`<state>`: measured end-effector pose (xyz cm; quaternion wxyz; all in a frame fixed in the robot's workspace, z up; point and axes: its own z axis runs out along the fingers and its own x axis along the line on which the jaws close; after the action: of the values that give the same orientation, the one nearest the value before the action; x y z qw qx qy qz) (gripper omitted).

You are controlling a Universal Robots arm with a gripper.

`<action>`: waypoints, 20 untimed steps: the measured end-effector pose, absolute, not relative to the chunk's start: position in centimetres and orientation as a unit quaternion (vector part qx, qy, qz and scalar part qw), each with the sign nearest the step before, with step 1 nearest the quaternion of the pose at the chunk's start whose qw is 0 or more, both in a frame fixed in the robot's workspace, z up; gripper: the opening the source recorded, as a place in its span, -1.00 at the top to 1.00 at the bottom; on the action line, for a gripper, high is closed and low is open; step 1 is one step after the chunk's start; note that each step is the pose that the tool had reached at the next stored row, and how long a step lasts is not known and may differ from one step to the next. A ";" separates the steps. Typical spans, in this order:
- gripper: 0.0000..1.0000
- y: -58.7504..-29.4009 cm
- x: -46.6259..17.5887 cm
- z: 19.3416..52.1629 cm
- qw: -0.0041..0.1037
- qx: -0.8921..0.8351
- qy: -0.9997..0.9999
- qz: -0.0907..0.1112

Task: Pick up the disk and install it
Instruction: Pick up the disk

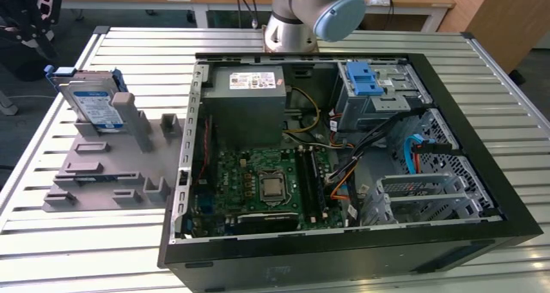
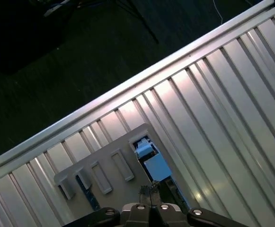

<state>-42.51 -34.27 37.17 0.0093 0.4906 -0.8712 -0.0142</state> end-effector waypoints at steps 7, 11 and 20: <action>0.79 -34.3 -42.5 37.2 0.010 0.524 -0.851 -0.014; 0.79 -34.3 -42.5 37.2 0.010 0.546 -0.838 -0.013; 0.79 -34.3 -42.5 37.2 0.009 0.563 -0.826 -0.014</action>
<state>-42.52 -34.26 37.17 0.0088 0.5633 -0.8261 -0.0141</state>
